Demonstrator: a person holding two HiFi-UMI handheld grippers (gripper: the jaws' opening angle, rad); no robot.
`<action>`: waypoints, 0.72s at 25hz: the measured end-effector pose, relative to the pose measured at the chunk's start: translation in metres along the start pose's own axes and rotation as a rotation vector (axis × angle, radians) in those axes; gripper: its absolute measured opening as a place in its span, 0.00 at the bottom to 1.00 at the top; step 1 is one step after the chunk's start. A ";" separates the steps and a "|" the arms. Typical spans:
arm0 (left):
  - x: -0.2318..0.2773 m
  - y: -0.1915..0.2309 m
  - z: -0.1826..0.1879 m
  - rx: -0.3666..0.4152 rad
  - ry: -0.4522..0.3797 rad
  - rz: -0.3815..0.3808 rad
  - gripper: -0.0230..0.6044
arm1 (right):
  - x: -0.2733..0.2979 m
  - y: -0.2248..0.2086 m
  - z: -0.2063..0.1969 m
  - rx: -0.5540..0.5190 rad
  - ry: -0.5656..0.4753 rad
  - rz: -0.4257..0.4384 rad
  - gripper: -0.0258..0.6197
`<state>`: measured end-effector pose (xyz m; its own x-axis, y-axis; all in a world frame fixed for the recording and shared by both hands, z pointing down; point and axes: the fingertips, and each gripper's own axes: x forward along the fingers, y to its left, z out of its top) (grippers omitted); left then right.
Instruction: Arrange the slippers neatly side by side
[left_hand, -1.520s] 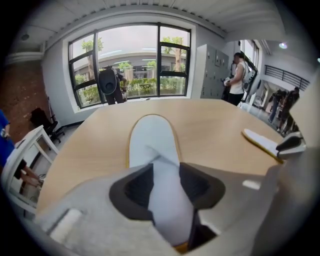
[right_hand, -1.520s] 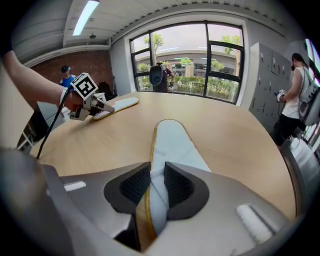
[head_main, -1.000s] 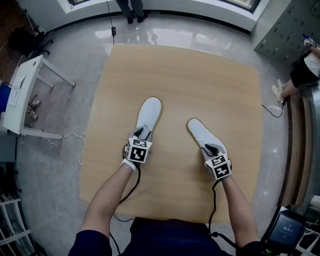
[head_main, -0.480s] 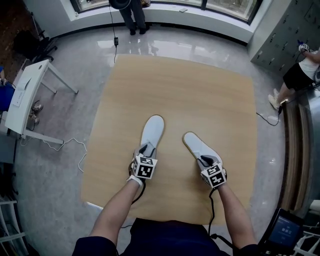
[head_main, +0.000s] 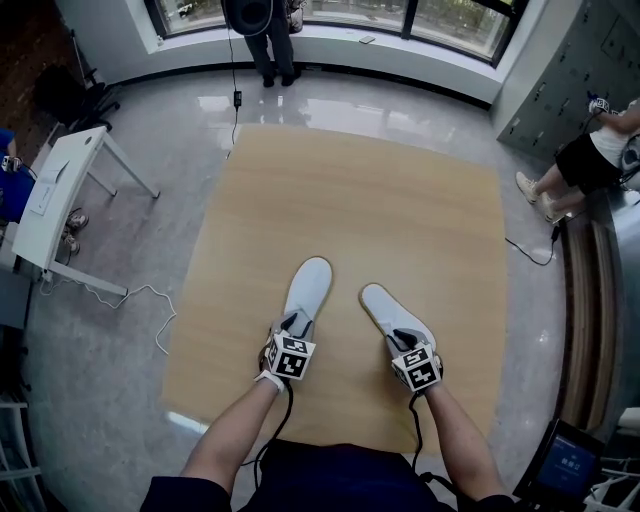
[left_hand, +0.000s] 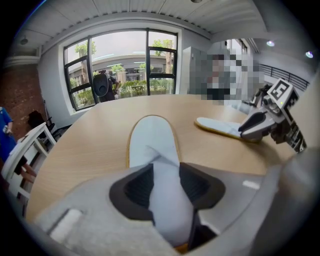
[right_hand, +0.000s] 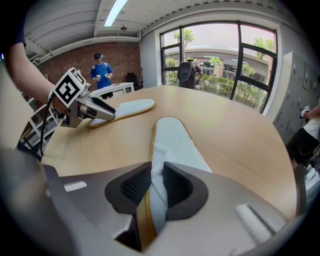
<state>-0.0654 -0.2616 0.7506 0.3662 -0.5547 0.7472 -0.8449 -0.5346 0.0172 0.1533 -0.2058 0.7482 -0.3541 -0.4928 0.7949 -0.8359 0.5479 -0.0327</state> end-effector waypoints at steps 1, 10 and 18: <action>-0.001 -0.002 -0.002 0.000 0.001 0.000 0.30 | 0.000 0.002 -0.002 0.000 0.001 0.001 0.17; -0.015 -0.018 -0.017 -0.002 0.007 -0.006 0.30 | -0.009 0.021 -0.012 -0.019 0.010 0.030 0.17; -0.021 -0.036 -0.034 -0.014 0.015 -0.007 0.30 | -0.013 0.046 -0.028 -0.077 -0.001 0.065 0.17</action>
<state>-0.0561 -0.2096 0.7568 0.3661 -0.5415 0.7568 -0.8480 -0.5291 0.0317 0.1315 -0.1557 0.7529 -0.4073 -0.4552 0.7918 -0.7765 0.6290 -0.0378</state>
